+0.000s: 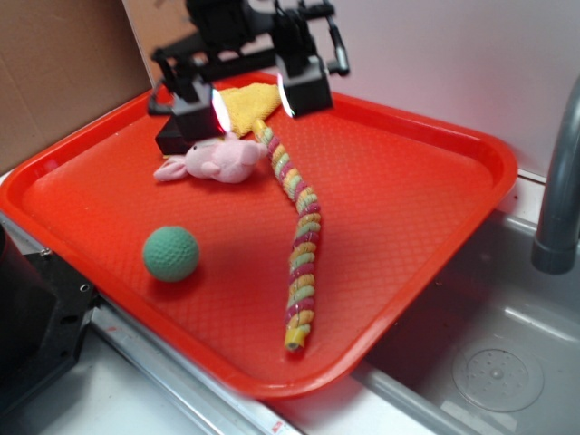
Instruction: Grab the multicolored rope.
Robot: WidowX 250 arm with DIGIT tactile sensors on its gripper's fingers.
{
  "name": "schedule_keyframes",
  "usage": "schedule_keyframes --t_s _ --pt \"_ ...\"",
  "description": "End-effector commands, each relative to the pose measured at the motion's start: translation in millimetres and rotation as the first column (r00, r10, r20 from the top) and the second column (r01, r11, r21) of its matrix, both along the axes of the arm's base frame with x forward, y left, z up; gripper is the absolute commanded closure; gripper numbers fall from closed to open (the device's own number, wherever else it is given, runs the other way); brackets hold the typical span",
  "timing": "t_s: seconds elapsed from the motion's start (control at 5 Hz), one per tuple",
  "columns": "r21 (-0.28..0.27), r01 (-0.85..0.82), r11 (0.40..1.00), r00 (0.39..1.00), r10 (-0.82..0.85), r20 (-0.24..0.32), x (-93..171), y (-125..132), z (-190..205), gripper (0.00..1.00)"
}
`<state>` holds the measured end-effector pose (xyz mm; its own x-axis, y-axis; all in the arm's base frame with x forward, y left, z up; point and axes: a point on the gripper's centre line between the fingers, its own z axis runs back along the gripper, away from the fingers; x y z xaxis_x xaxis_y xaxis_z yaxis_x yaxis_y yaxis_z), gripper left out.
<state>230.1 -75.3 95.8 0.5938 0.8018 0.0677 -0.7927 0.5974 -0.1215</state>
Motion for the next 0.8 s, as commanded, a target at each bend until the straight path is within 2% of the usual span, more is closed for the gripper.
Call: schedule_keyframes --t_s 0.0,0.4,0.6 --pt "0.057 -0.038 0.998 0.999 0.038 0.004 12 -6 -43 0.00" --pt "0.077 -0.035 0.996 0.999 0.036 -0.015 16 -16 -72 0.02" --pt "0.065 -0.045 0.997 0.999 0.046 -0.016 20 -15 -78 1.00"
